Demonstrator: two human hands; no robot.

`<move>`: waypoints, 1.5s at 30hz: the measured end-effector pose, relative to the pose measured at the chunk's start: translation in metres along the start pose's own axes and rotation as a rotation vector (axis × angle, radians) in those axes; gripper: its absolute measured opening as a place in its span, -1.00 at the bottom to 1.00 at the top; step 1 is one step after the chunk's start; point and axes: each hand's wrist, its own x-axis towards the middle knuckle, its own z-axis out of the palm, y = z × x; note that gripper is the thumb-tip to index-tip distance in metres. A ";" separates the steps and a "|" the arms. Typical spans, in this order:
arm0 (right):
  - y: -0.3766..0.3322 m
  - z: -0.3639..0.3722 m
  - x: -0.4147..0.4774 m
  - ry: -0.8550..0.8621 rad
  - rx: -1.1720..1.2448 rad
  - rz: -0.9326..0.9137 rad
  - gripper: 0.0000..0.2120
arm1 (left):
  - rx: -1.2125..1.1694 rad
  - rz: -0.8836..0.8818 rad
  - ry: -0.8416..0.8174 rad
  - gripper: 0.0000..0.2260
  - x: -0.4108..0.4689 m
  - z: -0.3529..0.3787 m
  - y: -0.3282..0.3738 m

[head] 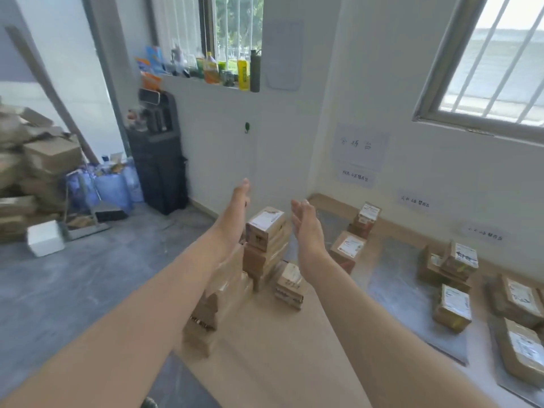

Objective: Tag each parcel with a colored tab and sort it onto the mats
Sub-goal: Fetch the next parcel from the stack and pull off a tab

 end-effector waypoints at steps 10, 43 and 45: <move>0.069 0.122 0.019 0.055 -0.023 0.099 -0.43 | 0.035 -0.140 -0.009 -0.19 0.034 -0.135 -0.048; 0.118 0.135 0.022 0.457 -0.142 0.058 -0.28 | -0.098 -0.193 -0.337 -0.46 0.070 -0.119 -0.102; 0.106 0.125 0.014 0.492 -0.155 0.050 -0.35 | -0.097 -0.189 -0.369 -0.47 0.067 -0.104 -0.095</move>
